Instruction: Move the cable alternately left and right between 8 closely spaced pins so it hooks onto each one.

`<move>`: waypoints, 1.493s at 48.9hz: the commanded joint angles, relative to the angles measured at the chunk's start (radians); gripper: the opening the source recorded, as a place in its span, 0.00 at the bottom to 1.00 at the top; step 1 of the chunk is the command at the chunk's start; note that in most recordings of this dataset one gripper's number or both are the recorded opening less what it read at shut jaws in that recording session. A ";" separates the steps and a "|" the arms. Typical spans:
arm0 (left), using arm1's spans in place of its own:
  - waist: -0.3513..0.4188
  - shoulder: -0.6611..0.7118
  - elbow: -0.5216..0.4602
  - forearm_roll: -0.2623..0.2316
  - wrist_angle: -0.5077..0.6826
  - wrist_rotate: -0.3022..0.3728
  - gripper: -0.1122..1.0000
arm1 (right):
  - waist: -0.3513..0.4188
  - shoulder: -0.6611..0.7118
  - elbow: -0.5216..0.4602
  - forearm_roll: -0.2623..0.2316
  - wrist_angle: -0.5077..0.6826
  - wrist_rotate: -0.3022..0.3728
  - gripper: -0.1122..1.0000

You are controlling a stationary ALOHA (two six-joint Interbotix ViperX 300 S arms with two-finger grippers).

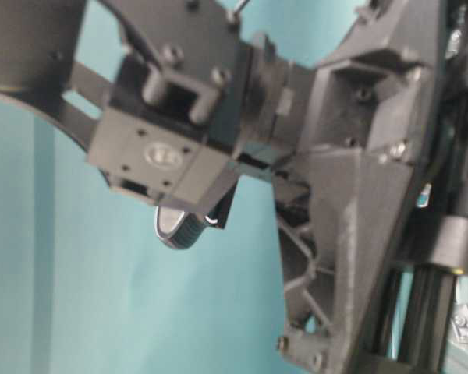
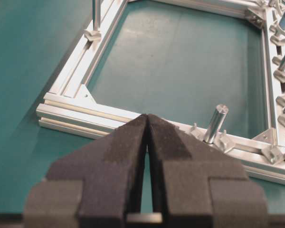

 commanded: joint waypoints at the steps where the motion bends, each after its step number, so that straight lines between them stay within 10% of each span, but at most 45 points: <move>1: -0.003 0.008 -0.011 0.002 -0.006 -0.009 0.10 | -0.008 -0.023 -0.023 -0.003 0.002 -0.011 0.23; 73: -0.003 0.008 -0.009 0.003 -0.009 -0.009 0.10 | -0.077 -0.021 -0.009 -0.005 -0.005 -0.074 0.23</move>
